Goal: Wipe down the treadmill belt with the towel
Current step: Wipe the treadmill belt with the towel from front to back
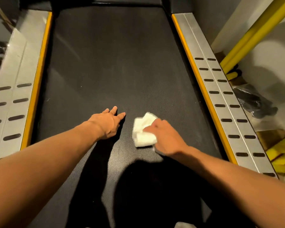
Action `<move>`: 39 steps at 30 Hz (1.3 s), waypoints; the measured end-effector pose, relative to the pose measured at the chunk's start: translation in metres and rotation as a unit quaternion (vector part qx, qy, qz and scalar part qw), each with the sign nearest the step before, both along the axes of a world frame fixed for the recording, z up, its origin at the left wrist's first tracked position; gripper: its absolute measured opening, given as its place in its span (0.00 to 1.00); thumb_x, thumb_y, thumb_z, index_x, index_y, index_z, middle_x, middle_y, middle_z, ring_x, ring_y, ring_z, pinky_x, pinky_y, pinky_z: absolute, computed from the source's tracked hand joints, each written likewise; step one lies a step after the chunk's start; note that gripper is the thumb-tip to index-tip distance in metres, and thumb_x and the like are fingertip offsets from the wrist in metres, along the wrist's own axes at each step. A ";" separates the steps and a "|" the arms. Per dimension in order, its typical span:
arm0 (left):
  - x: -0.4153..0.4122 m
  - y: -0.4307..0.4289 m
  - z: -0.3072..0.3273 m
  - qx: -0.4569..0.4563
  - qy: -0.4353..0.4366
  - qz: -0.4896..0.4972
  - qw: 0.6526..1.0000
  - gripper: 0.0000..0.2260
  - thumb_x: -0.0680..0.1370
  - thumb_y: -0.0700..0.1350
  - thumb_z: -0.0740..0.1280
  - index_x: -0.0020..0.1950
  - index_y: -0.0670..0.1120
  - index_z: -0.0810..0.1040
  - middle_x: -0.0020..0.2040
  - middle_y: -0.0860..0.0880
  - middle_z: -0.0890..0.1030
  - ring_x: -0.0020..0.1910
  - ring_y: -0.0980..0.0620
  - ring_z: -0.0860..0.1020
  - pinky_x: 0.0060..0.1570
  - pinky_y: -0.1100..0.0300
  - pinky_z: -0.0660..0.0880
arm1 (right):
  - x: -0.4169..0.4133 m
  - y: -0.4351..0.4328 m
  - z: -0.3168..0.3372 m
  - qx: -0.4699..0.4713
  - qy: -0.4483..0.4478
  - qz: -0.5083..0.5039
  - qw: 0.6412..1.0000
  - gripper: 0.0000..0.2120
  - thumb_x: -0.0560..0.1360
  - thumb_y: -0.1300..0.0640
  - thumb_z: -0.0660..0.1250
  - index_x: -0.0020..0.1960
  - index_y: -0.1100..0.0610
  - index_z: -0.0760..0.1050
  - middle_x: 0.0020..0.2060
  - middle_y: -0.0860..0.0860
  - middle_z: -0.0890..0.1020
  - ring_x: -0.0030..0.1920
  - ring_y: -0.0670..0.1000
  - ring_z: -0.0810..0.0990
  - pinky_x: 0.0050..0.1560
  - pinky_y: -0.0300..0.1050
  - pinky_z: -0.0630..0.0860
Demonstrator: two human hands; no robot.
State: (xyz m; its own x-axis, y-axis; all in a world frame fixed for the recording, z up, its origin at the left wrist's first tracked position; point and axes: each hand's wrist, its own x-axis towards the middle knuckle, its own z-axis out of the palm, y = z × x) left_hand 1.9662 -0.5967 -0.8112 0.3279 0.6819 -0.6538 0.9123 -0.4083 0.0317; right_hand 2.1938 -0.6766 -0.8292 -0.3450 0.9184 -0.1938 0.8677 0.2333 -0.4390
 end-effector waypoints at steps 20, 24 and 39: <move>-0.023 -0.007 0.001 -0.004 -0.021 0.023 1.000 0.27 0.83 0.50 0.54 0.80 0.53 0.46 0.79 0.42 0.45 0.78 0.39 0.51 0.74 0.44 0.57 | 0.009 0.058 0.011 0.049 -0.024 -0.142 0.988 0.12 0.72 0.54 0.65 0.56 0.51 0.76 0.44 0.51 0.70 0.46 0.56 0.75 0.42 0.44 0.66; -0.035 -0.009 0.003 0.000 -0.021 0.048 0.999 0.27 0.83 0.50 0.54 0.80 0.52 0.47 0.80 0.42 0.45 0.77 0.38 0.52 0.74 0.45 0.57 | -0.010 0.035 -0.004 0.062 -0.072 -0.086 0.992 0.19 0.73 0.56 0.67 0.63 0.48 0.72 0.54 0.52 0.72 0.54 0.56 0.73 0.49 0.48 0.73; -0.080 -0.010 0.001 -0.003 -0.030 0.115 0.993 0.26 0.82 0.50 0.56 0.79 0.49 0.52 0.78 0.38 0.54 0.77 0.40 0.56 0.73 0.49 0.59 | -0.070 0.013 -0.010 0.064 0.033 0.093 0.993 0.25 0.69 0.70 0.65 0.62 0.53 0.76 0.58 0.54 0.78 0.55 0.60 0.75 0.55 0.53 0.74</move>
